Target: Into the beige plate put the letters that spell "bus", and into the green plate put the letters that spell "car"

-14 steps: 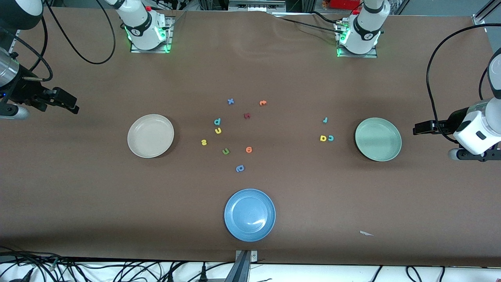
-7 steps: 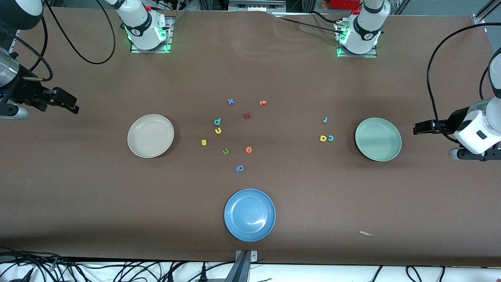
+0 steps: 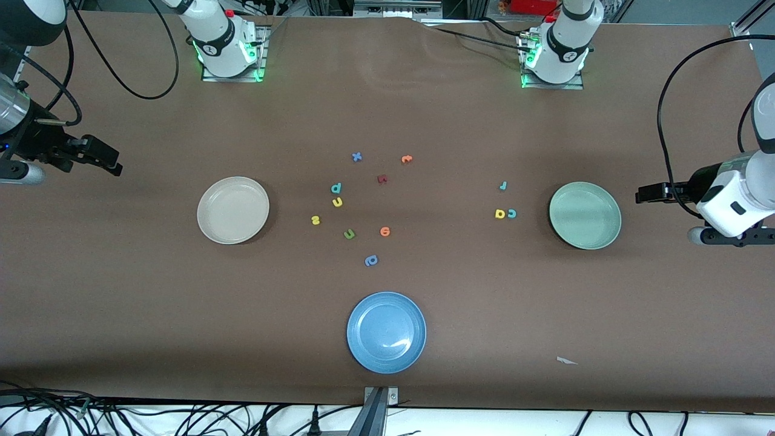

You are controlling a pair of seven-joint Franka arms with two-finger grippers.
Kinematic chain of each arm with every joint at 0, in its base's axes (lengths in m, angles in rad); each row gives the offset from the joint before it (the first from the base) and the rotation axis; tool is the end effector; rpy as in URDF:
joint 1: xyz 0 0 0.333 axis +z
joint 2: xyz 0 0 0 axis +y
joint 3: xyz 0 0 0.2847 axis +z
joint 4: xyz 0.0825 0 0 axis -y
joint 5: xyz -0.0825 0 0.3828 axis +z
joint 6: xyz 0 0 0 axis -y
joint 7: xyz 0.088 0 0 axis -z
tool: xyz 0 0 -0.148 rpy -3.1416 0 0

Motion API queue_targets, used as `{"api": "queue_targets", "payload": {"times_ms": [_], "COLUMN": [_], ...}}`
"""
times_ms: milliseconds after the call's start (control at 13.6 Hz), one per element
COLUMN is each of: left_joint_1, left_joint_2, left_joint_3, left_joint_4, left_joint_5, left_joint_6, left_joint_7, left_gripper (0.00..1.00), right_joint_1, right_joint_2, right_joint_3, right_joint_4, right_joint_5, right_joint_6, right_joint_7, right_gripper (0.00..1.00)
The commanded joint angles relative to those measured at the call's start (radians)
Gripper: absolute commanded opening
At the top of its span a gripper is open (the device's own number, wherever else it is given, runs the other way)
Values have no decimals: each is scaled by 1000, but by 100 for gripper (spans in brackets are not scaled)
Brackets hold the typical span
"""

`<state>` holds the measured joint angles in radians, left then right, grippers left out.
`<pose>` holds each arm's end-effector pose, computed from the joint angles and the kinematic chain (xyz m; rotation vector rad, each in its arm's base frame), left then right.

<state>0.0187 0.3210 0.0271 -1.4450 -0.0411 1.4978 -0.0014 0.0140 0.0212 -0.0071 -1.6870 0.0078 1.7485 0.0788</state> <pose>0.6050 0.0198 0.4179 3.0747 0.0761 -0.4135 0.5729 0.0050 0.5008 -3.1296 0.1145 -0.0625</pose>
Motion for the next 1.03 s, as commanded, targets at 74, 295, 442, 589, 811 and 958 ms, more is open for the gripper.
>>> {"api": "queue_targets", "payload": {"times_ms": [74,295,442,589,811,958], "left_joint_1": [-19,-19,-19,-19,-17,-19], "left_joint_2": [-25,-31,-33,-33,-69,-94], "left_joint_3": [-13,-39,-71,-95,-153,-183], "left_joint_4": [-77,-136,-179,-227,-378,-467], "left_joint_5": [-33,-88,-94,-112,-148,-146], "left_joint_6": [-4,-1,4,28,175,271], "left_joint_7": [-40,-101,-141,-183,-245,-276], "left_gripper": [100,100,100,99,99,99], "right_joint_1": [-3,4,4,3,4,4], "right_joint_2": [13,11,11,11,11,11], "right_joint_3": [4,9,9,6,6,6], "right_joint_4": [27,29,27,29,30,30], "right_joint_5": [1,1,1,1,1,1], "right_joint_6": [-21,-21,-21,-49,-53,-53], "right_joint_7": [-5,-4,-5,2,4,2], "right_gripper": [100,100,100,100,100,100]}}
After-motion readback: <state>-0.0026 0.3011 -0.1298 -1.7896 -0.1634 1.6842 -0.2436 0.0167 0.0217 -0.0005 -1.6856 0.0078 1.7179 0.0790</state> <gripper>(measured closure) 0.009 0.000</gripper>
